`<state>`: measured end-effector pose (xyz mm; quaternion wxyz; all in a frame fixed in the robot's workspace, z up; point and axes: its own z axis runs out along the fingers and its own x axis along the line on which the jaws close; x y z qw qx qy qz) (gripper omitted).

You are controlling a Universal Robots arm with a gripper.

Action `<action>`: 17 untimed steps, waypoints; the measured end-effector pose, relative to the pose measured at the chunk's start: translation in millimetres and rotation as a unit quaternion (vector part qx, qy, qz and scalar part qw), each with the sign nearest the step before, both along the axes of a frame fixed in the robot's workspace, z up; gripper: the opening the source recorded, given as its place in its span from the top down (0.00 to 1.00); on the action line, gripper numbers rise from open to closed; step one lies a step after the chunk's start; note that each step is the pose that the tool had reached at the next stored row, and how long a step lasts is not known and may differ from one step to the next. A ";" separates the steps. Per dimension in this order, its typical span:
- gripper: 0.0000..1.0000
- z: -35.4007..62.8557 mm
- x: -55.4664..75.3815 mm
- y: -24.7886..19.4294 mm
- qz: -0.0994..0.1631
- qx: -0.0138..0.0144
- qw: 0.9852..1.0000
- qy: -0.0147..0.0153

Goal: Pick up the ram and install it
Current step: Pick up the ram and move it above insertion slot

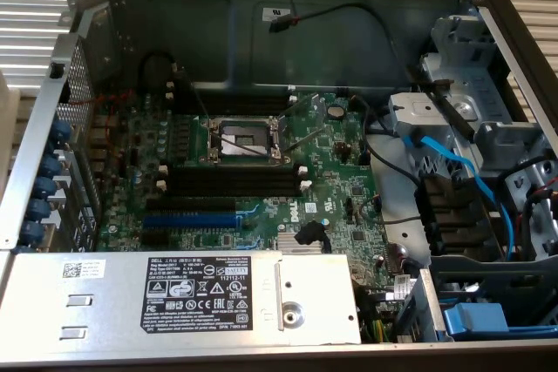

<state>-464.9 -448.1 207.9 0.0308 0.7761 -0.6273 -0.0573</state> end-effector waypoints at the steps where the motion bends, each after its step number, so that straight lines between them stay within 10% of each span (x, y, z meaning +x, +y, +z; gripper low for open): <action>1: 0.75 -0.3 0.1 0.1 0.001 0.000 1.000 0.000; 17: 0.75 -3.0 0.0 1.9 0.013 0.000 1.000 0.007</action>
